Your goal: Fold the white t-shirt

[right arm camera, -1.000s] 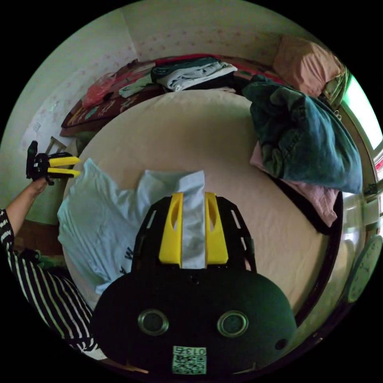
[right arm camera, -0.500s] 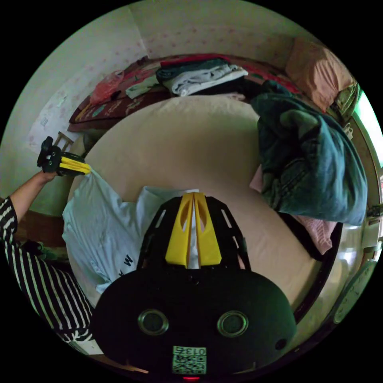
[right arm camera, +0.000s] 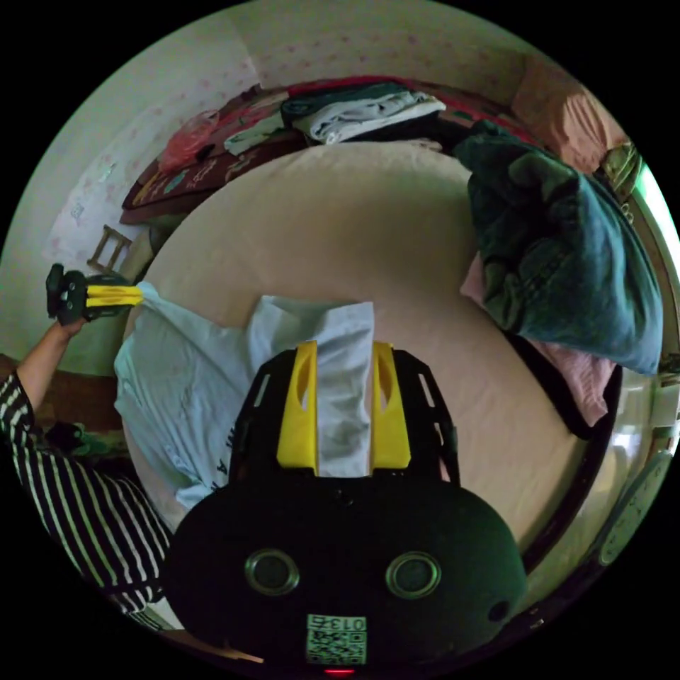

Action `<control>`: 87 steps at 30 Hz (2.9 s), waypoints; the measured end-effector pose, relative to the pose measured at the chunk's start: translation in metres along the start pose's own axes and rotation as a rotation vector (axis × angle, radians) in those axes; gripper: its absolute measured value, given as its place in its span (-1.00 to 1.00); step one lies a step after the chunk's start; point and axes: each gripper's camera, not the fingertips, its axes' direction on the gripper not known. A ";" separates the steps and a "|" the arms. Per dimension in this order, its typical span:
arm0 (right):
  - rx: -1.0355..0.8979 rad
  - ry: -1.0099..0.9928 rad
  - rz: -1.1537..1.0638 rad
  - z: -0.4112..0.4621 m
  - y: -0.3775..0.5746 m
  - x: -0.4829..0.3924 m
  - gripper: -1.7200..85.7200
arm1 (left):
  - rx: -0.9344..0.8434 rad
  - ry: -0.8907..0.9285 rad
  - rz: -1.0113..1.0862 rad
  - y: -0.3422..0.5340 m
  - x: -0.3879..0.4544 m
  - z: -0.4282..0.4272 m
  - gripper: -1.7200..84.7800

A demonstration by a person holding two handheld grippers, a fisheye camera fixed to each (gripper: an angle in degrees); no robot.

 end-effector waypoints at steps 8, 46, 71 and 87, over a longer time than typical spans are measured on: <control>-0.094 0.090 0.036 0.034 -0.014 -0.004 -0.86 | 0.029 0.019 -0.049 -0.003 -0.008 -0.007 -0.96; 0.052 0.343 -0.248 0.013 0.330 -0.190 -0.87 | -0.062 0.058 -0.161 0.076 0.132 -0.012 -0.78; -0.023 0.224 -0.388 0.004 0.353 -0.184 -0.93 | 0.222 0.521 0.234 -0.108 0.191 0.025 -0.88; 0.097 0.210 0.121 0.011 0.269 -0.121 -0.82 | 0.211 0.256 -0.081 -0.051 0.158 0.030 -0.85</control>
